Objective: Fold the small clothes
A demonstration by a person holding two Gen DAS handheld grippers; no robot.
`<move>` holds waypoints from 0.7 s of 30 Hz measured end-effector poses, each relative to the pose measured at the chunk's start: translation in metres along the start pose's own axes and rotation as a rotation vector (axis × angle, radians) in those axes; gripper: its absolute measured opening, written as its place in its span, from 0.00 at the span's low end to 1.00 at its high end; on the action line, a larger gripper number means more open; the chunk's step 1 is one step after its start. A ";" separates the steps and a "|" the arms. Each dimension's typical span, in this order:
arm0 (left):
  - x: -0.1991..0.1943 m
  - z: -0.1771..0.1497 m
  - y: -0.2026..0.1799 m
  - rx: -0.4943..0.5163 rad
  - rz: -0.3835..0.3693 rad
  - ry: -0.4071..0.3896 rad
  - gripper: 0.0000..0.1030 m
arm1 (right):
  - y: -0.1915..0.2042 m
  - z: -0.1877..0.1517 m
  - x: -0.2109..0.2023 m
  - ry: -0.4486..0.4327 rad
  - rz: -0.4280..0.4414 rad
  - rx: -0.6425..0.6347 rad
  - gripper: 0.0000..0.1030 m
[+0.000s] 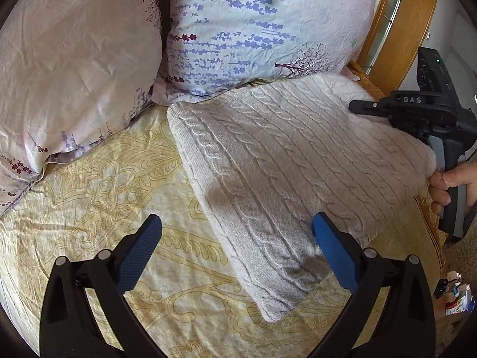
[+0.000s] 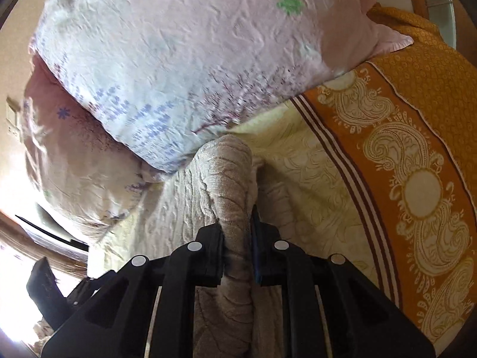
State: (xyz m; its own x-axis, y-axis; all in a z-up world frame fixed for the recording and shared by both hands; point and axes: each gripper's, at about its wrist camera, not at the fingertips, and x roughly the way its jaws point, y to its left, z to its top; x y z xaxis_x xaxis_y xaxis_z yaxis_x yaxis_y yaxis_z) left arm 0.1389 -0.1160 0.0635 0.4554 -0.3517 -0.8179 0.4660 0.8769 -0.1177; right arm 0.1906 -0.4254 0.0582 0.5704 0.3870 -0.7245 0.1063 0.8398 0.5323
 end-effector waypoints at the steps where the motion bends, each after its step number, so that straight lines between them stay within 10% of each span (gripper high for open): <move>1: 0.001 -0.001 0.000 -0.004 -0.002 0.003 0.98 | -0.003 -0.002 0.008 0.028 -0.032 0.000 0.15; 9: -0.017 -0.010 0.004 0.004 -0.026 -0.029 0.98 | -0.022 -0.011 -0.035 0.010 0.038 0.113 0.45; 21: -0.054 -0.068 -0.048 0.388 0.080 -0.175 0.98 | -0.016 -0.077 -0.088 0.023 0.104 0.022 0.45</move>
State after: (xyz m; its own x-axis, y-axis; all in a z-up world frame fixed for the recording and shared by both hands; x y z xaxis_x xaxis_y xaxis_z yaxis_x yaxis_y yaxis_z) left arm 0.0407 -0.1174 0.0751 0.6081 -0.3671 -0.7039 0.6593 0.7274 0.1902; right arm 0.0761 -0.4440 0.0798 0.5608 0.4805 -0.6743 0.0650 0.7863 0.6144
